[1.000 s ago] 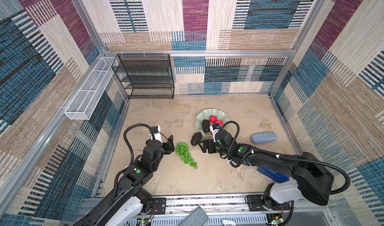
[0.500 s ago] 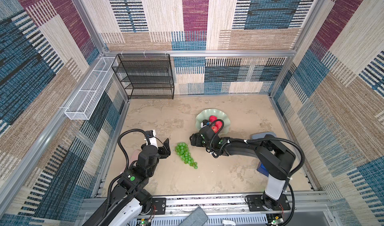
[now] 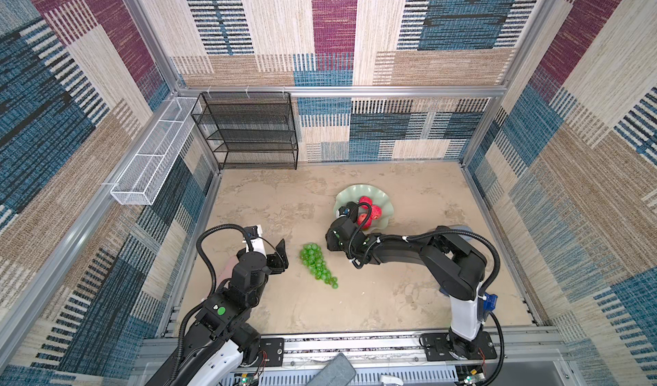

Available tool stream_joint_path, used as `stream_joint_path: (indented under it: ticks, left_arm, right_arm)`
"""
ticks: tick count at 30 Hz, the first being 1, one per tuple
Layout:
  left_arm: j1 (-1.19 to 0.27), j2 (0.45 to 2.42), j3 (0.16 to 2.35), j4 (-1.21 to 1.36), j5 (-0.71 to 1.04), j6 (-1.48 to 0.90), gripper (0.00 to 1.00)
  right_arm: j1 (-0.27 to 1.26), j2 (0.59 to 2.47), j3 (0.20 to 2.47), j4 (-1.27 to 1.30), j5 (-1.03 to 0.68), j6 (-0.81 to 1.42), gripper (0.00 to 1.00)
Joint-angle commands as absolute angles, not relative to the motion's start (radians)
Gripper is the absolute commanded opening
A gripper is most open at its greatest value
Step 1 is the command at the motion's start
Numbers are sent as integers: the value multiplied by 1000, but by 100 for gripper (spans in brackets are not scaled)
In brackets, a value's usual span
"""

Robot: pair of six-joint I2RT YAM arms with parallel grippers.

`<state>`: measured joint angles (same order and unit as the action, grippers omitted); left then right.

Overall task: Place and organize the fake fruits in the fruit bowl
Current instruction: 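Carry the avocado with the right gripper into the bowl and release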

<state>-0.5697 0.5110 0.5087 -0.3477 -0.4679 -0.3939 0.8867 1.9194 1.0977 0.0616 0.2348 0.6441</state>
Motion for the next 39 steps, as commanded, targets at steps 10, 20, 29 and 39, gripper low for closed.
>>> stream_joint_path:
  ticks: [10, 20, 29, 39]
  left_arm:
    - [-568, 554, 543, -326, -477, -360, 85]
    - [-568, 533, 546, -372, -465, -397, 86]
    - [-567, 509, 549, -408, -465, -420, 86]
    - [-566, 527, 553, -386, -469, -412, 86]
  right_arm:
    - [804, 1482, 978, -53, 255, 447, 51]
    - [562, 1722, 1130, 7, 163, 300, 51]
    - [518, 1915, 1258, 11, 114, 291, 65]
    - [517, 1796, 1257, -17, 98, 253, 82]
